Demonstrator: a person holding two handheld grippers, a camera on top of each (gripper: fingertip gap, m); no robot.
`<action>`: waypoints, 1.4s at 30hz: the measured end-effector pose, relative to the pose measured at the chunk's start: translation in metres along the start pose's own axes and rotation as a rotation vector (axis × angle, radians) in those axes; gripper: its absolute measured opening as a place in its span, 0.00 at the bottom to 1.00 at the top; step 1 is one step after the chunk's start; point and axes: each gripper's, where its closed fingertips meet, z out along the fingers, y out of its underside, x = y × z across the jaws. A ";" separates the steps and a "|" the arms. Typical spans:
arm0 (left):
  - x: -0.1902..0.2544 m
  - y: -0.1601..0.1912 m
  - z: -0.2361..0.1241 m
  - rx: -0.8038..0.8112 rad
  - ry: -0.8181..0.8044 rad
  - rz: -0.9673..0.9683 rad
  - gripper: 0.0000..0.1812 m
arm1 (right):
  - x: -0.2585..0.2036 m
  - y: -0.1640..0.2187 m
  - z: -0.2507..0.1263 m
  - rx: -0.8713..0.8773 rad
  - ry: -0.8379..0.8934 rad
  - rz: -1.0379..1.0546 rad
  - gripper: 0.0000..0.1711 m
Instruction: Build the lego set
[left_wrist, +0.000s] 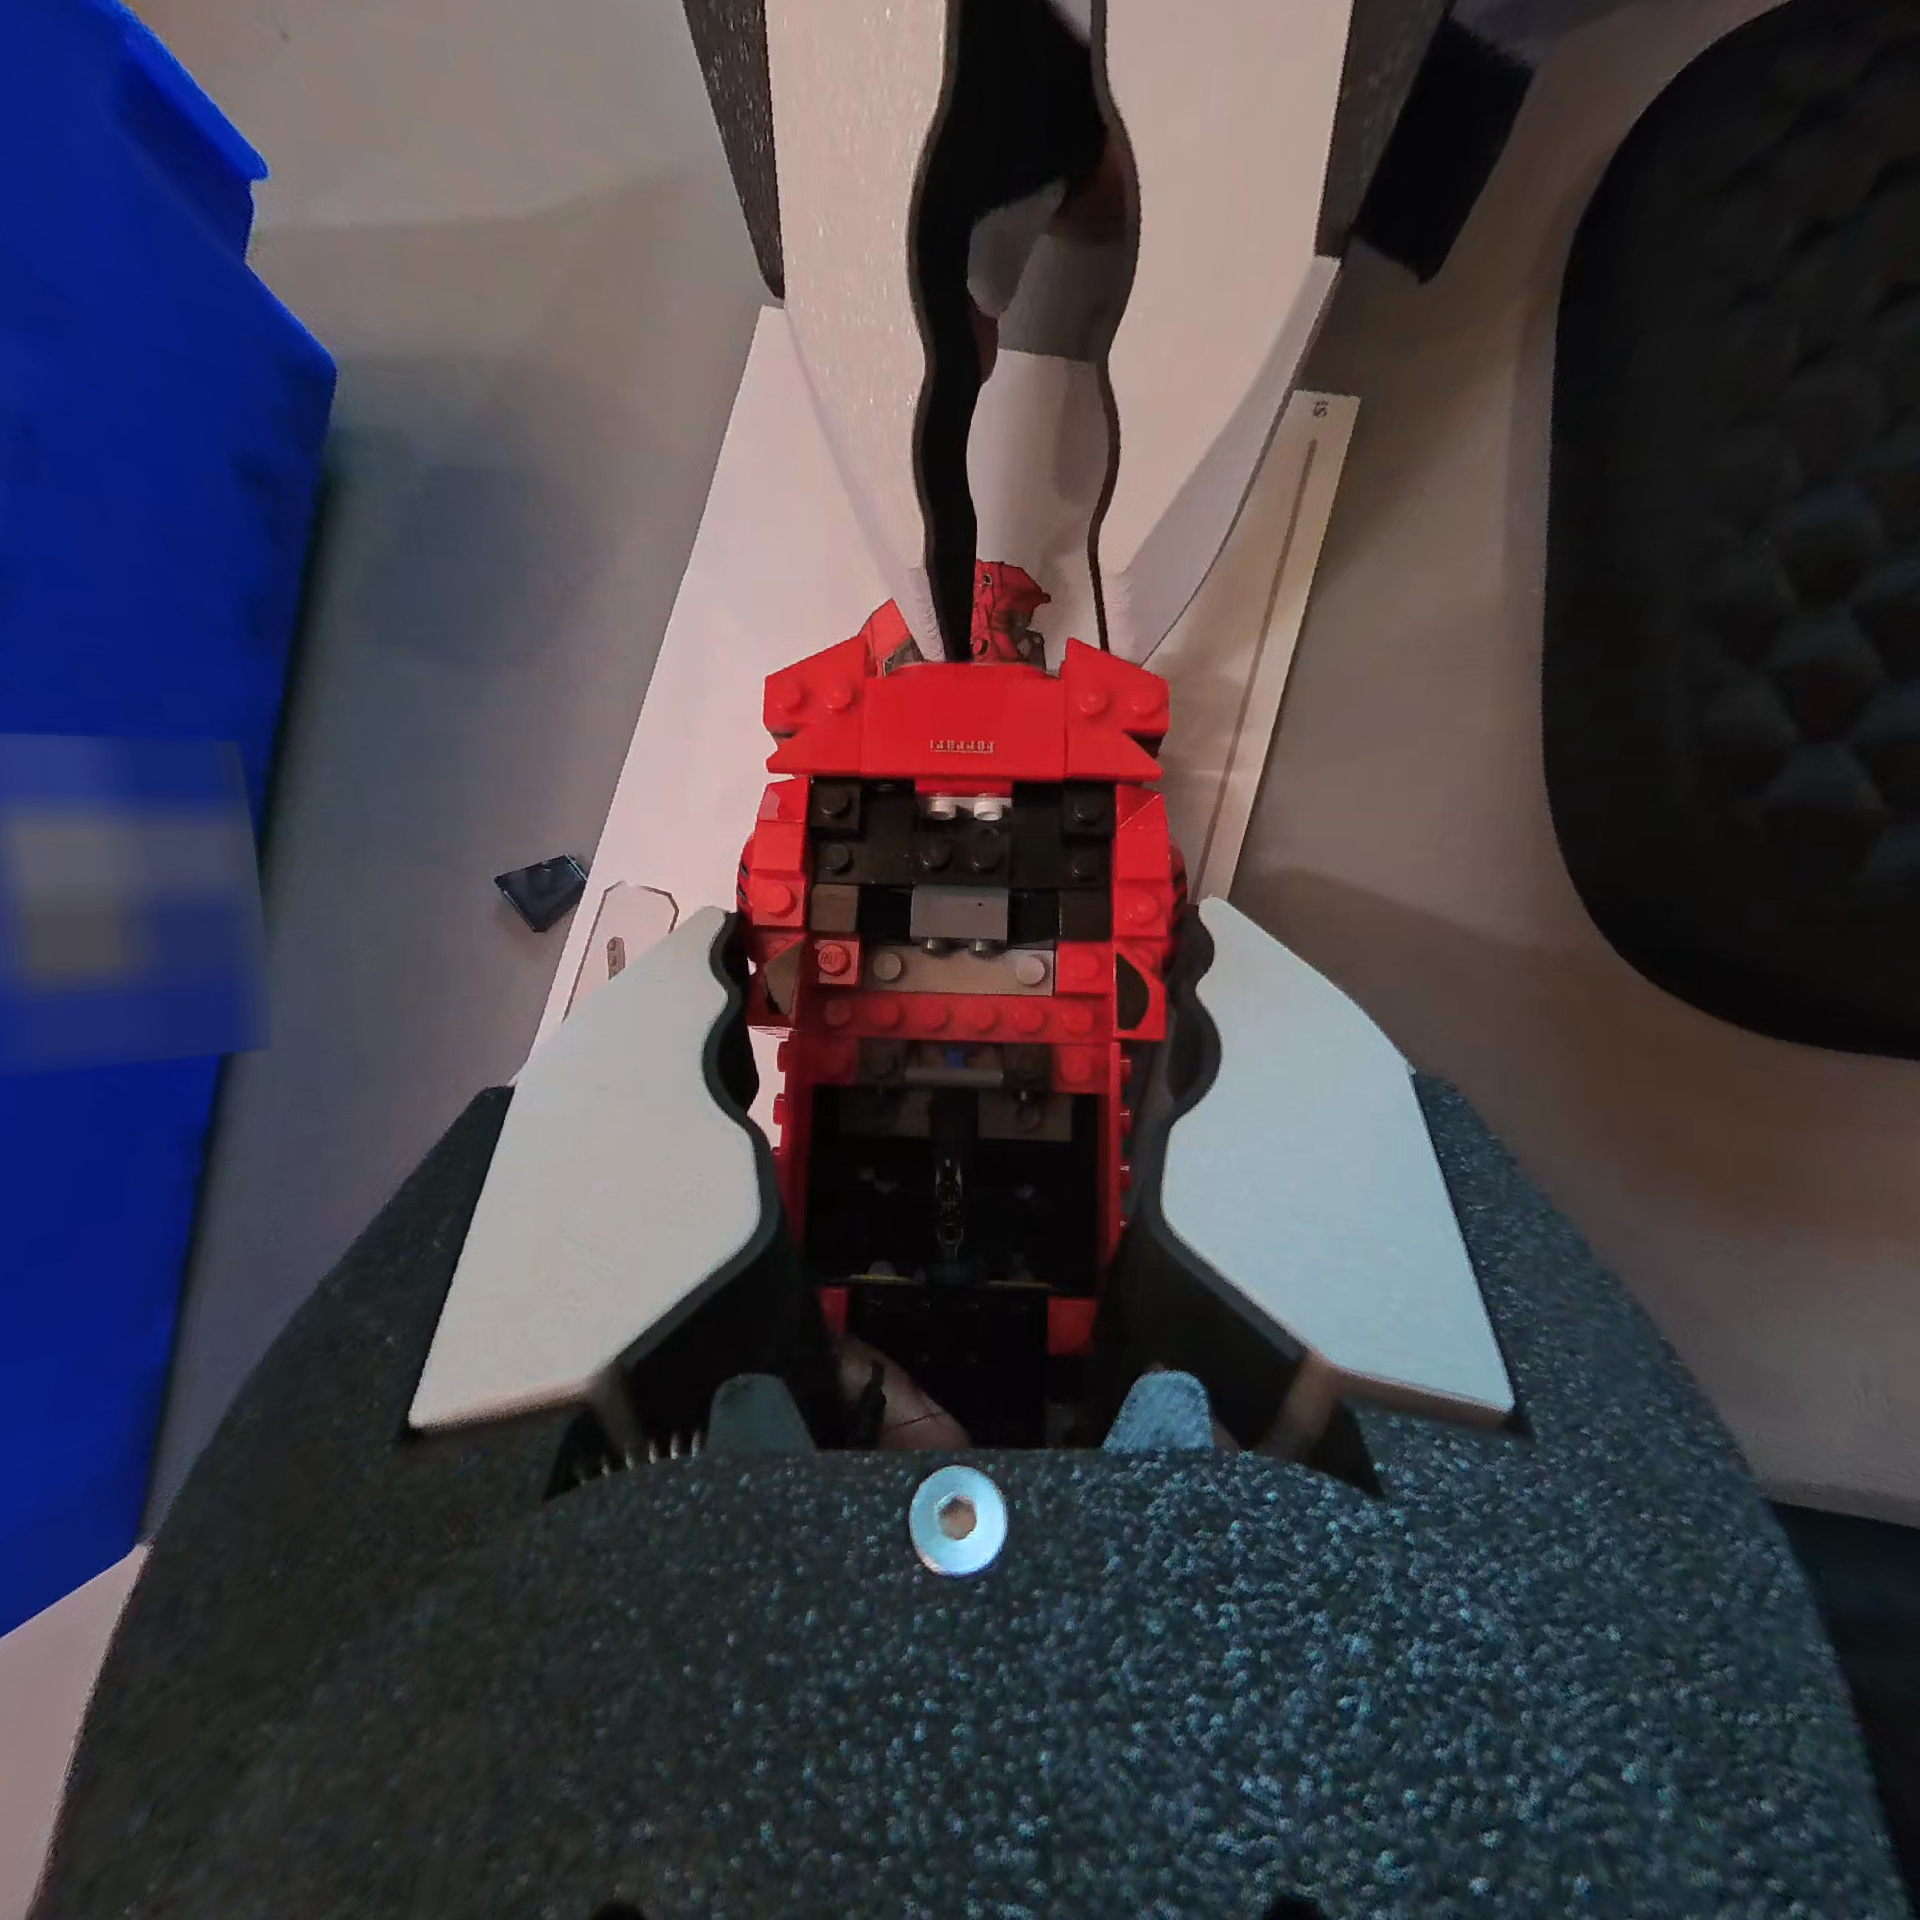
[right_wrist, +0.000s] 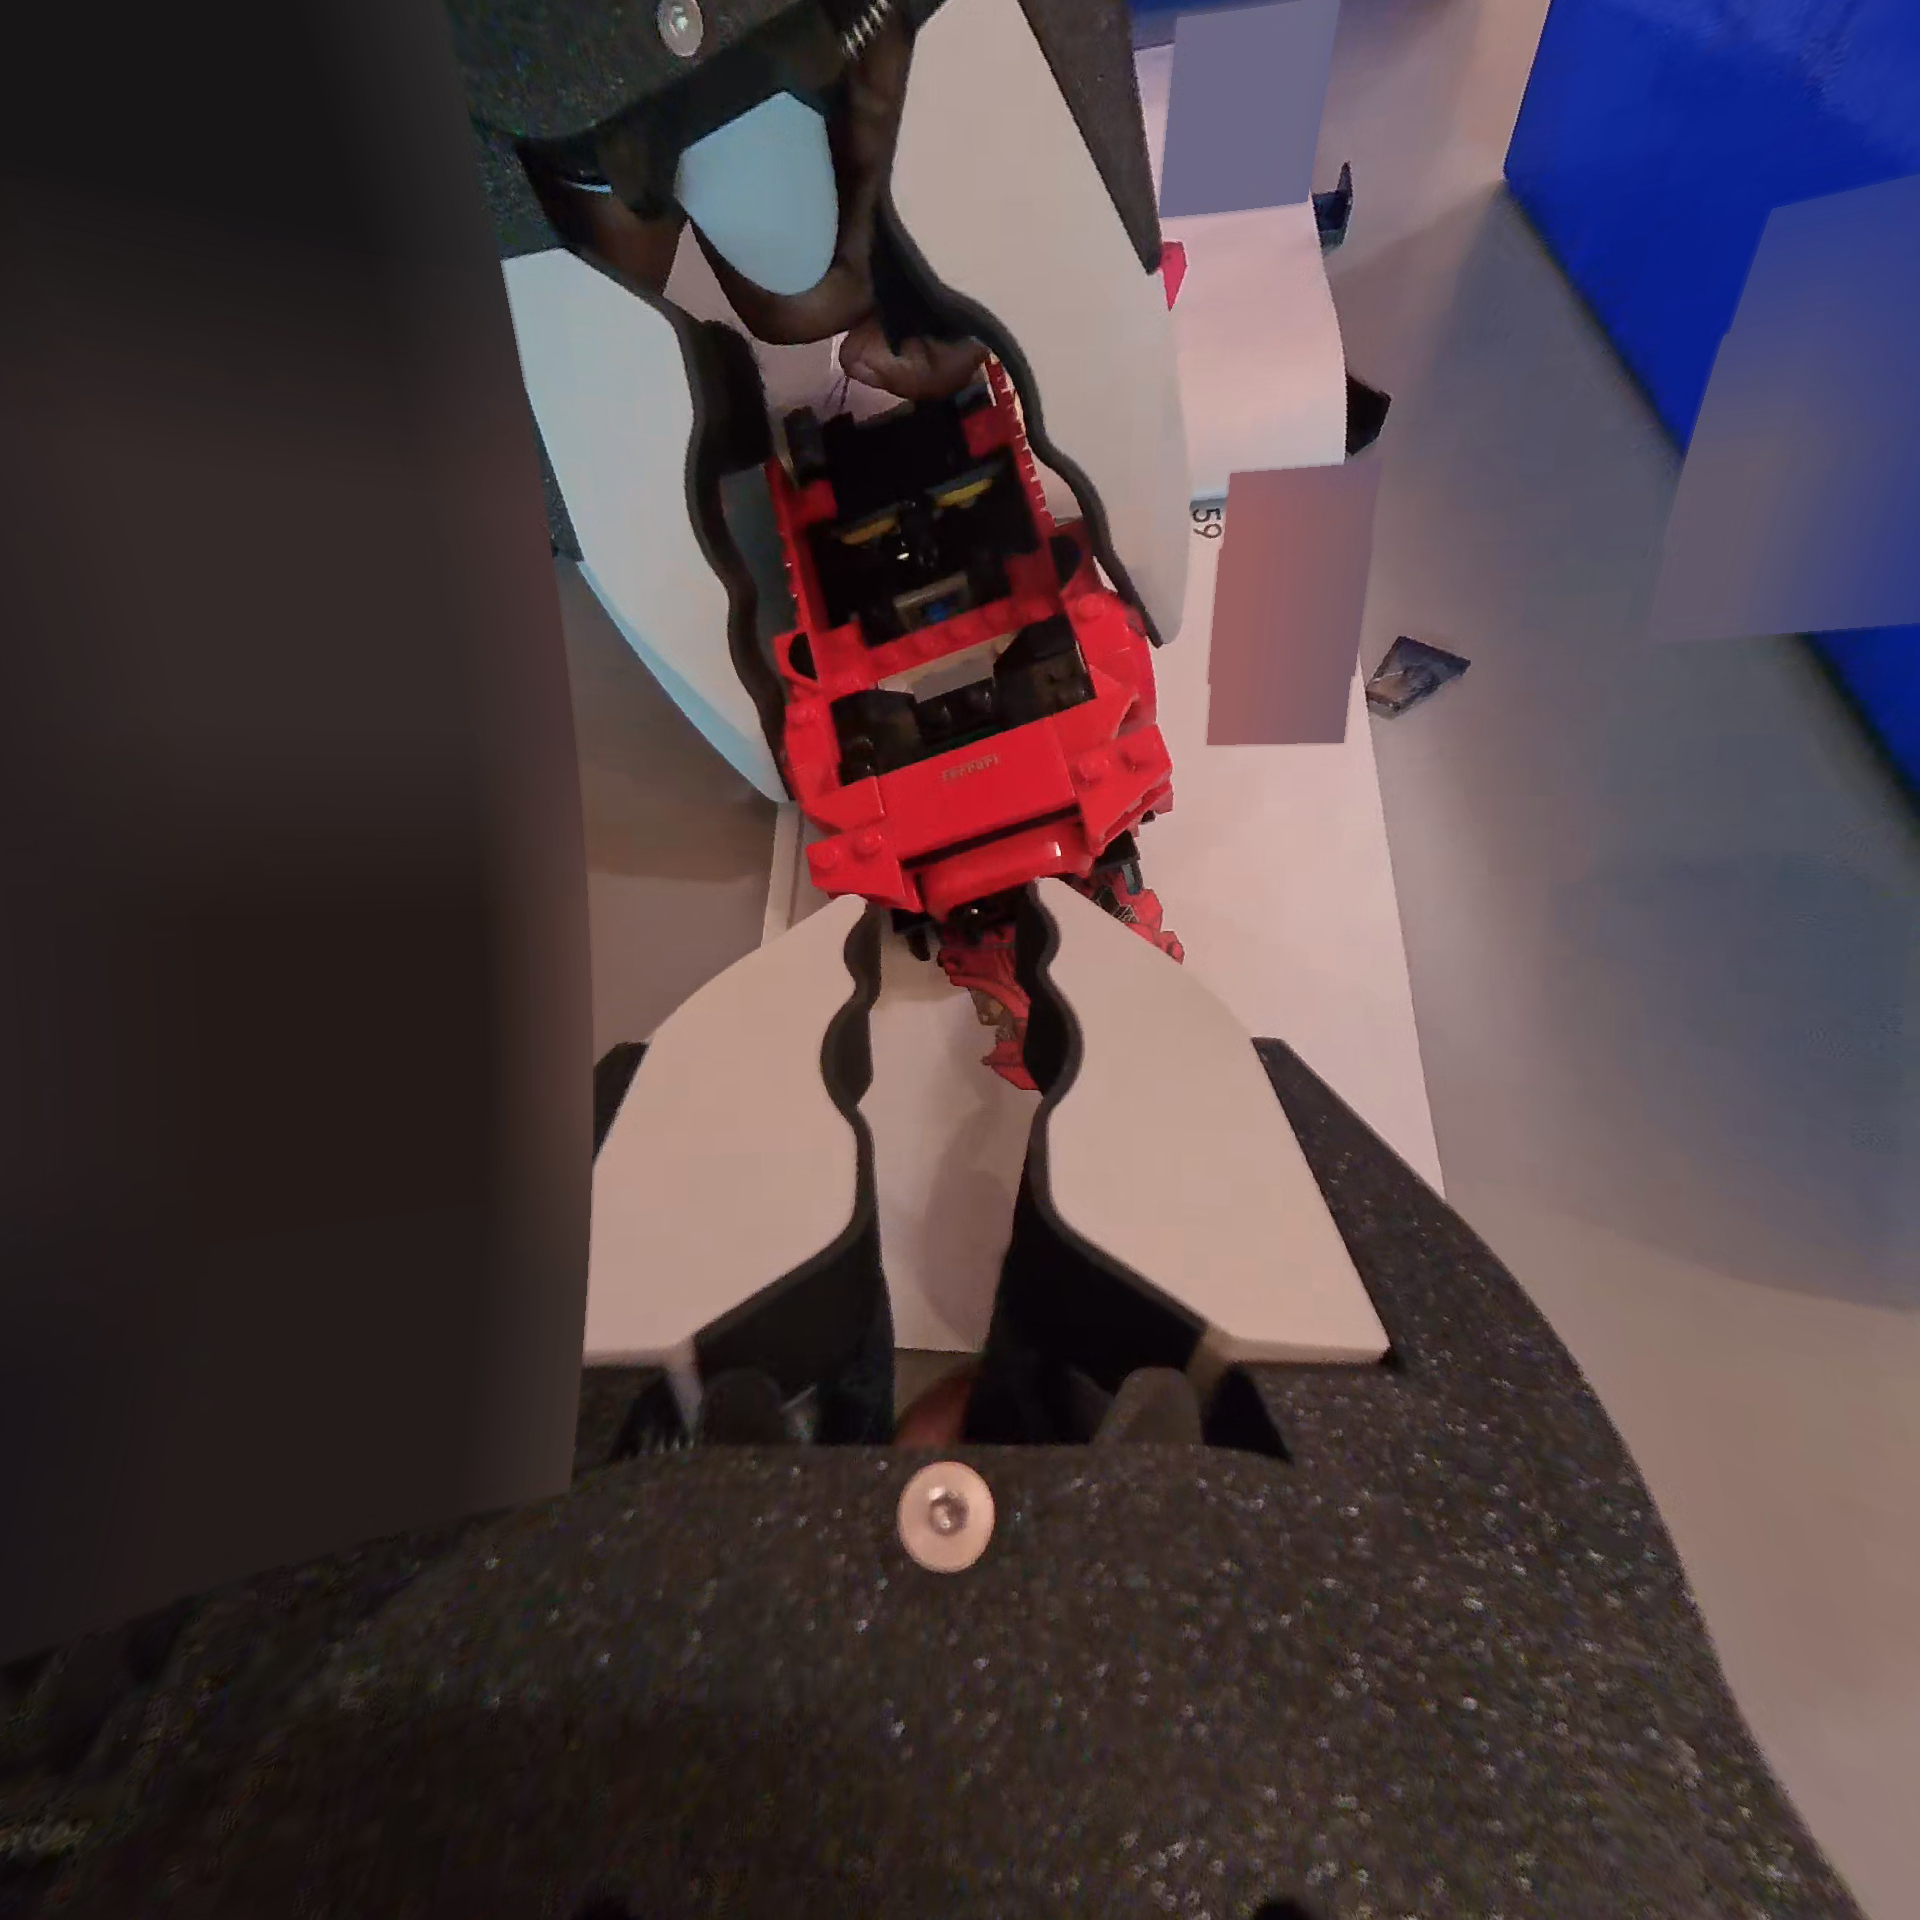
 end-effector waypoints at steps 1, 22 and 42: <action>0.000 0.000 0.000 -0.005 -0.003 0.002 0.43 | 0.000 0.000 0.000 -0.001 0.002 0.000 0.15; -0.036 0.026 -0.128 0.214 -0.297 -0.165 0.37 | -0.007 -0.021 0.041 -0.192 0.087 -0.150 0.55; 0.017 0.094 -0.142 0.216 -0.340 -0.249 0.27 | 0.009 0.026 -0.022 -0.276 0.188 -0.015 0.48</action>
